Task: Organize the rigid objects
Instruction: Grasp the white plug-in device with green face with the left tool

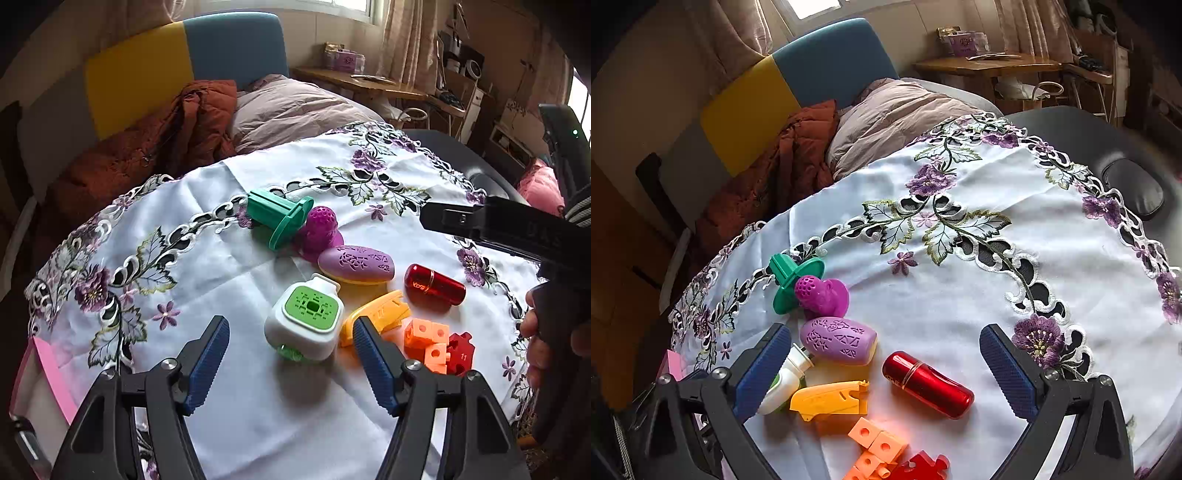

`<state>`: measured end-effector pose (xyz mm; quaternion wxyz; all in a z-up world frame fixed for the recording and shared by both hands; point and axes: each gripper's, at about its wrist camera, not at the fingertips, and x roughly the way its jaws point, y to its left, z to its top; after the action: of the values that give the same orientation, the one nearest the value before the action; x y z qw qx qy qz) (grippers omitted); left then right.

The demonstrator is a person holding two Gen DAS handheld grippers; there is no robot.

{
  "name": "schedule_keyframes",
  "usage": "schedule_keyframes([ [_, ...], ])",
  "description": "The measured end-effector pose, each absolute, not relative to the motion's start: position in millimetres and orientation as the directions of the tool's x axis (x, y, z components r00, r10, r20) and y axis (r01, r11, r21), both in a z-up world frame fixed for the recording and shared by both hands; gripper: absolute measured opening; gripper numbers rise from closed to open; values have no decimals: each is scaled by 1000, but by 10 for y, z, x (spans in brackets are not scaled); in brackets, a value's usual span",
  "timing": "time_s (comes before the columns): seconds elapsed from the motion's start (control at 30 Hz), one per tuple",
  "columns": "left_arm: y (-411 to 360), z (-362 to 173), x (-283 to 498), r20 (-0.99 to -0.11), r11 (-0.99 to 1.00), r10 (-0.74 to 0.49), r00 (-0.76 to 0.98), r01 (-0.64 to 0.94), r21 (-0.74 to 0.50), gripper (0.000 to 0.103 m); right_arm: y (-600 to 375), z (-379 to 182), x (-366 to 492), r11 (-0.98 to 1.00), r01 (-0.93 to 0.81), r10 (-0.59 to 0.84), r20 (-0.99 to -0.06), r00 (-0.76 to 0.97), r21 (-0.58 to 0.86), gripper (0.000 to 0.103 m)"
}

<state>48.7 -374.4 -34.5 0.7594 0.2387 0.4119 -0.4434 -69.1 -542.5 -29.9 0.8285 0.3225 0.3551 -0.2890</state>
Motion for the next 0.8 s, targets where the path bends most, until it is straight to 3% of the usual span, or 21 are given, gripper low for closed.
schedule_keyframes([
  [0.3, -4224, -663, 586, -893, 396, -394, 218, 917, 49, 70, -5465, -302, -693, 618, 701, -231, -770, 595, 356, 103],
  [0.4, -4253, -848, 625, -914, 391, -369, 169, 920, 12, 57, -5463, -306, -692, 619, 700, -231, -771, 594, 355, 103],
  [0.67, -3530, -831, 623, -860, 568, -476, 186, 811, -139, 53, -5445, -302, -670, 635, 689, -224, -771, 596, 349, 103],
  [0.8, -3022, -810, 384, -823, 644, -495, 277, 753, -135, 53, -5392, -307, -626, 663, 669, -211, -773, 598, 337, 103],
])
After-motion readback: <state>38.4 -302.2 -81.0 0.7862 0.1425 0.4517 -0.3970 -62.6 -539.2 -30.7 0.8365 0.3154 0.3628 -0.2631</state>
